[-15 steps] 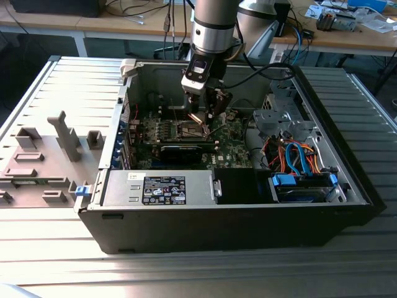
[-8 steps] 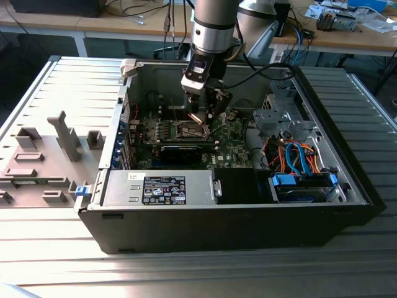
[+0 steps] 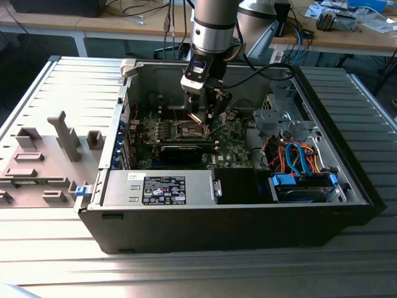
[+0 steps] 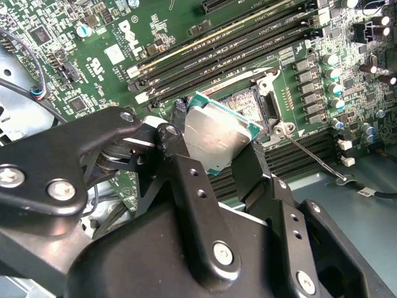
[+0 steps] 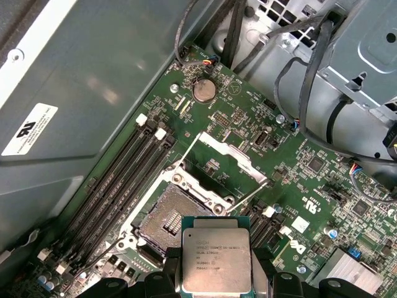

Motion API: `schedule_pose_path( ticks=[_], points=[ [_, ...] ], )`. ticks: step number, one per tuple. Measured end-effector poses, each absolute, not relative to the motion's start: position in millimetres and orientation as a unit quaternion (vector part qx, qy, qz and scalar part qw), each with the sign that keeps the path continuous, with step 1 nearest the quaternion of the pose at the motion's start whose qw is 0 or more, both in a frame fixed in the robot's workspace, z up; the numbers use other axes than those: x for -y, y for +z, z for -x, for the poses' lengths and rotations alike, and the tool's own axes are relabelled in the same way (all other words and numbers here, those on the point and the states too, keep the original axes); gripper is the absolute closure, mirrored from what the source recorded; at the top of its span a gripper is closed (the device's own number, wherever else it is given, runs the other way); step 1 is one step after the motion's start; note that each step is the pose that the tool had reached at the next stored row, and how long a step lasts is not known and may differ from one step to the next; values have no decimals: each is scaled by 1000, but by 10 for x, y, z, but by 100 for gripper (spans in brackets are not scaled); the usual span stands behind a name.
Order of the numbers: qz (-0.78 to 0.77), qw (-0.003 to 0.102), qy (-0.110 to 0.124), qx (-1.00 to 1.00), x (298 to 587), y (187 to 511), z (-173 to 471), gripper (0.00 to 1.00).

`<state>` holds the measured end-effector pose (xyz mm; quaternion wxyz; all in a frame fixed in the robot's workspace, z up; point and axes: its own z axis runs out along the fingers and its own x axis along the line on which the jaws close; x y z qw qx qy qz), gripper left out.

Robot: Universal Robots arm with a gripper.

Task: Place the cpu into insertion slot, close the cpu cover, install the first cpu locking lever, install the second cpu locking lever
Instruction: 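Place the cpu into insertion slot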

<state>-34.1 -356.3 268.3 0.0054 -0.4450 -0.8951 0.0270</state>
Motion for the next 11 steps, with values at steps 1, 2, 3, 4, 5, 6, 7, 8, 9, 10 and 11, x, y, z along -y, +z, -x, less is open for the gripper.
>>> schedule_pose_path(
  ticks=[1,2,3,4,5,6,7,8,9,10,11],
  points=[
    [445,5,27,895,3563,2683,341,46],
    [446,5,27,895,3563,2683,341,46],
    [446,5,27,895,3563,2683,341,46],
    [448,6,27,894,3563,2683,341,46],
    [449,6,27,893,3563,2683,341,46],
    [449,6,27,893,3563,2683,341,46],
    [450,6,27,893,3563,2683,341,46],
    [450,6,27,893,3563,2683,341,46],
    [450,6,27,893,3563,2683,341,46],
    [452,6,27,892,3563,2683,341,46],
    [453,6,27,891,3563,2683,342,46]
  ],
)
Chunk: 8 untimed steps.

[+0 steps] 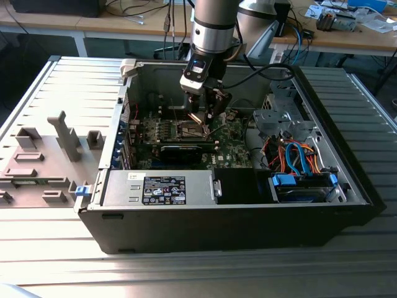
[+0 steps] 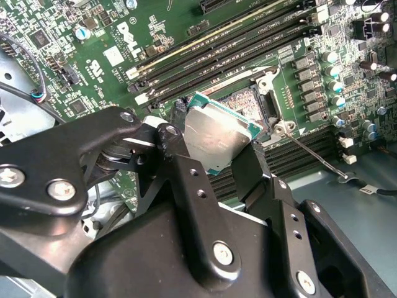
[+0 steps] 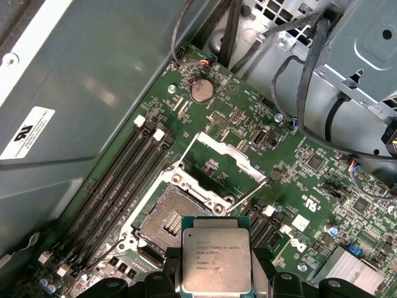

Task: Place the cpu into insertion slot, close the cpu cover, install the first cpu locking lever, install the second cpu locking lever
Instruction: 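Place the cpu into insertion slot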

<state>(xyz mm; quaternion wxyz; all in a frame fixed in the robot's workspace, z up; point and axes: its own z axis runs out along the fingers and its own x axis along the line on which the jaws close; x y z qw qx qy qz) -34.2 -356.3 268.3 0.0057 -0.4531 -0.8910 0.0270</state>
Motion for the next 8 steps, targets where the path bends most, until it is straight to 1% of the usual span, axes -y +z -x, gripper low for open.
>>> schedule_pose_path(
  ticks=[8],
  points=[
    [457,6,27,889,3563,2683,341,46]
  ],
)
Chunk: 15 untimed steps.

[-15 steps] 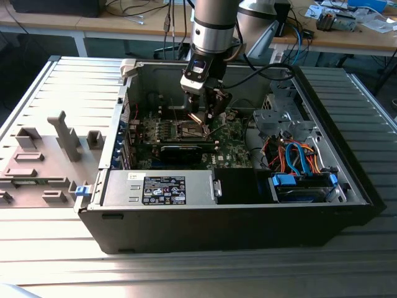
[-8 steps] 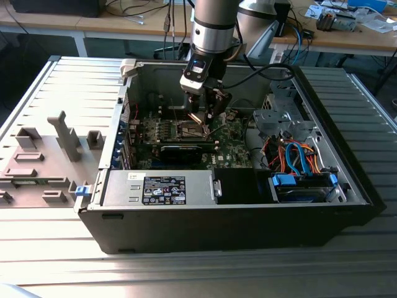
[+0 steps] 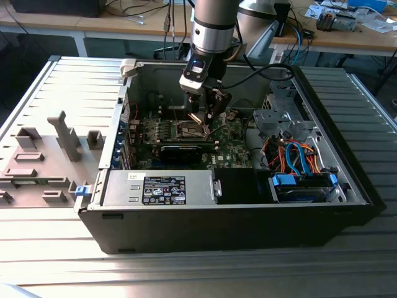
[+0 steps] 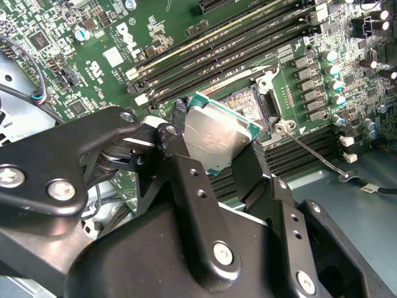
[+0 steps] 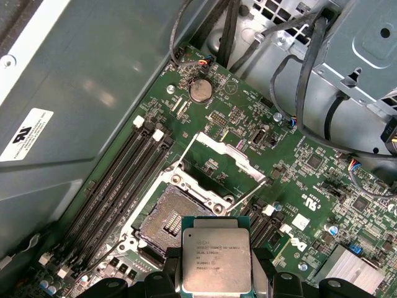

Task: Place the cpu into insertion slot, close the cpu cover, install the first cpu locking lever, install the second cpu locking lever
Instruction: 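Place the cpu into insertion slot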

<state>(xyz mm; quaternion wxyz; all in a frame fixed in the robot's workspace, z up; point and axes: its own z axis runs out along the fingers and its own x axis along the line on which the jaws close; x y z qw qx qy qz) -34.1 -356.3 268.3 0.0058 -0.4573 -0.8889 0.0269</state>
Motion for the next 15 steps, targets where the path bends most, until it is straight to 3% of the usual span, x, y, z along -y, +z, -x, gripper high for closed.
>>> schedule_pose_path(
  ticks=[15],
  points=[
    [466,6,27,884,3563,2683,341,46]
  ],
)
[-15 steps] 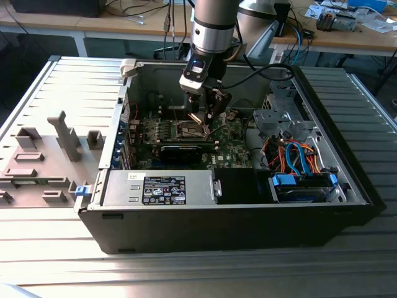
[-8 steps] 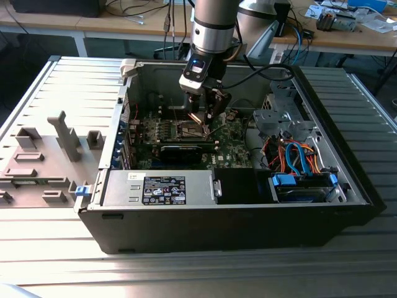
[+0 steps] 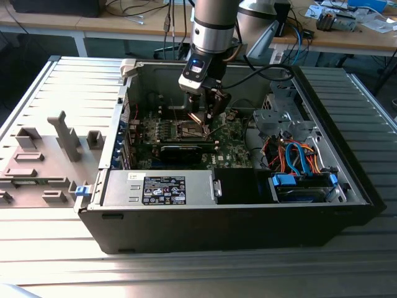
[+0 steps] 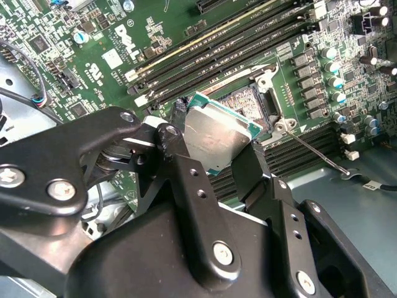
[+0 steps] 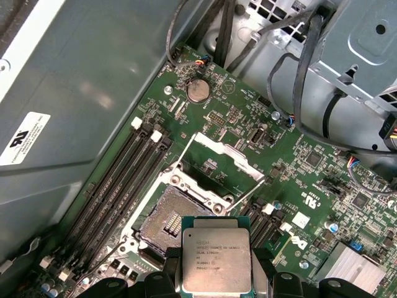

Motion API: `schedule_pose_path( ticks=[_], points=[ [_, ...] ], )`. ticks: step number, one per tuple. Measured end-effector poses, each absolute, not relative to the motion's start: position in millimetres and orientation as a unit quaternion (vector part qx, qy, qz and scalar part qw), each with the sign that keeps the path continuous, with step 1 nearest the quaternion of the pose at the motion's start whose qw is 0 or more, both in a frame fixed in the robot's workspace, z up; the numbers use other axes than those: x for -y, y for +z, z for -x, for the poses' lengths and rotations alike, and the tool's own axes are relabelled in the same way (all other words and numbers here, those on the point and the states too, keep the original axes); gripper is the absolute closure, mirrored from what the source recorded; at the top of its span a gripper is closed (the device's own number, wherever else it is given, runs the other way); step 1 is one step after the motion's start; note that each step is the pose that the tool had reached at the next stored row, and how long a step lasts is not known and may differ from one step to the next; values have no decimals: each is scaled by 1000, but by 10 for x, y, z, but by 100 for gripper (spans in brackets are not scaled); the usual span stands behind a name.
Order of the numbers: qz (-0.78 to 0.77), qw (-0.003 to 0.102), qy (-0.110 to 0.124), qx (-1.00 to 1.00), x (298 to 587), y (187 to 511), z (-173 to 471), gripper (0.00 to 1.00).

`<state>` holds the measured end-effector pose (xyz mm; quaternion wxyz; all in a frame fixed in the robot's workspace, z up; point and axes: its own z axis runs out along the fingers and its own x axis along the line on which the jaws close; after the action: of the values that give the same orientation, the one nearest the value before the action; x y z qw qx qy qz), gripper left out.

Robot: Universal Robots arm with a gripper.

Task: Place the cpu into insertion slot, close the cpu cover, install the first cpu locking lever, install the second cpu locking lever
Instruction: 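Place the cpu into insertion slot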

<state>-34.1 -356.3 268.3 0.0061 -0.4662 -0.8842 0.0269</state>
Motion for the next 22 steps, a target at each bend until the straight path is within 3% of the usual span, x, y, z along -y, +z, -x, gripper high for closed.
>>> schedule_pose_path(
  ticks=[22],
  points=[
    [477,6,27,879,3563,2682,341,46]
  ],
)
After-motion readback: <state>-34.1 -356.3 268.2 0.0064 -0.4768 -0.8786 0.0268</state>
